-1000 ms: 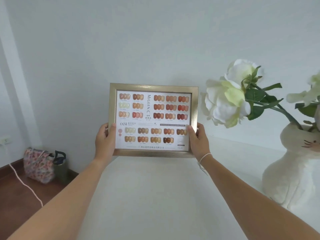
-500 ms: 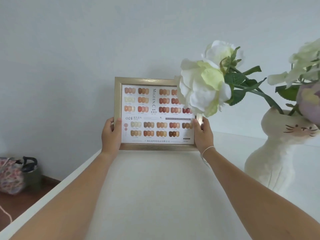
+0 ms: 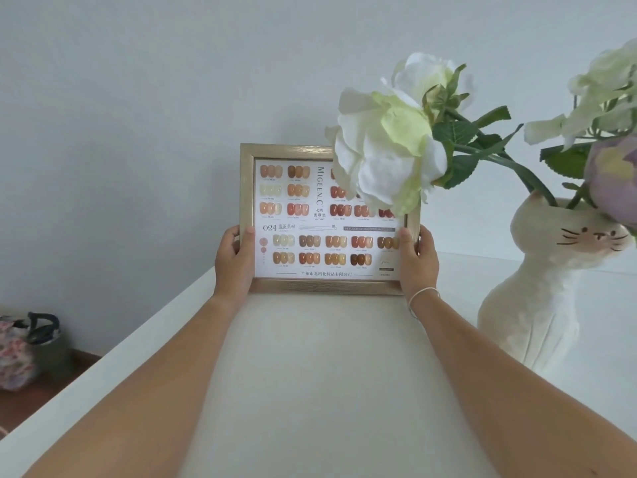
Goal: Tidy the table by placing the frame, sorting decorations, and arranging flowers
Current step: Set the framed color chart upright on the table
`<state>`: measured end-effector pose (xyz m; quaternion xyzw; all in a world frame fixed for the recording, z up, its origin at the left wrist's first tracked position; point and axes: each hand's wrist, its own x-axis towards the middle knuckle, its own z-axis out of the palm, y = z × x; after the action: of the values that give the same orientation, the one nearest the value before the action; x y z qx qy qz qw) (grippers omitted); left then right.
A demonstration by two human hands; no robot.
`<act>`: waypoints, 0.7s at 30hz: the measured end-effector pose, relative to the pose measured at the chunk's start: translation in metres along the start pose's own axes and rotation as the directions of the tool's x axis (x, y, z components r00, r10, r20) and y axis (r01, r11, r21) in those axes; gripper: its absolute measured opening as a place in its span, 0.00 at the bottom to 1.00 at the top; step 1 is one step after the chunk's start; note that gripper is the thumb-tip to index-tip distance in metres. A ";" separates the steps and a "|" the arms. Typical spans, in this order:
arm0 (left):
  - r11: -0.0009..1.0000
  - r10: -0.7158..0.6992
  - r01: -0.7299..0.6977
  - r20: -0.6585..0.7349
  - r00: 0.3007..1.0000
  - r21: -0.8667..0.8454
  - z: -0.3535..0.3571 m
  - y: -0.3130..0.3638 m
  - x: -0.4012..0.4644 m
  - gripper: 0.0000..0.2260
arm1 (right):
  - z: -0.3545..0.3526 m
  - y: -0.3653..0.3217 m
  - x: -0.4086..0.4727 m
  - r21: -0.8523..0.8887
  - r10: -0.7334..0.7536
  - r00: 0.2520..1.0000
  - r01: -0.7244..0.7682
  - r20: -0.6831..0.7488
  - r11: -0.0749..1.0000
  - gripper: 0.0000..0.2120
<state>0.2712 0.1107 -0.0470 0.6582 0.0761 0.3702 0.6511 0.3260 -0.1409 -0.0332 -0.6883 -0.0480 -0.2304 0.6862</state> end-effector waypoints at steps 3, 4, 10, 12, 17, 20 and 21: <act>1.000 -0.013 0.012 0.015 1.000 0.013 -0.001 0.001 -0.001 0.09 | -0.001 0.003 -0.003 0.010 0.000 0.999 0.001 -0.033 1.000 0.12; 1.000 -0.015 0.014 0.021 1.000 0.019 -0.001 0.001 -0.002 0.09 | -0.001 0.005 -0.005 0.006 0.001 0.999 -0.001 -0.038 1.000 0.12; 0.999 -0.036 0.036 0.044 0.998 0.017 -0.002 0.003 -0.006 0.07 | -0.004 0.009 -0.010 -0.010 0.012 0.999 -0.012 -0.050 1.000 0.10; 0.999 -0.036 0.035 0.046 0.998 0.024 -0.002 0.005 -0.008 0.06 | -0.005 0.010 -0.009 -0.012 0.009 0.999 -0.010 -0.047 1.000 0.10; 0.999 -0.037 0.036 0.045 0.998 0.029 -0.002 0.004 -0.009 0.06 | -0.007 0.011 -0.010 -0.023 0.015 0.999 -0.016 -0.040 1.000 0.09; 0.999 -0.040 0.038 0.048 0.998 0.035 -0.003 0.004 -0.009 0.05 | -0.007 0.011 -0.010 -0.026 0.016 0.999 -0.017 -0.032 1.000 0.07; 0.999 -0.039 0.038 0.047 0.998 0.036 -0.003 0.004 -0.009 0.06 | -0.007 0.011 -0.010 -0.027 0.015 0.999 -0.016 -0.030 1.000 0.07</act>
<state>0.2620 0.1075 -0.0472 0.6767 0.0795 0.3402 0.6481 0.3193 -0.1455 -0.0475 -0.6943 -0.0295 -0.2358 0.6793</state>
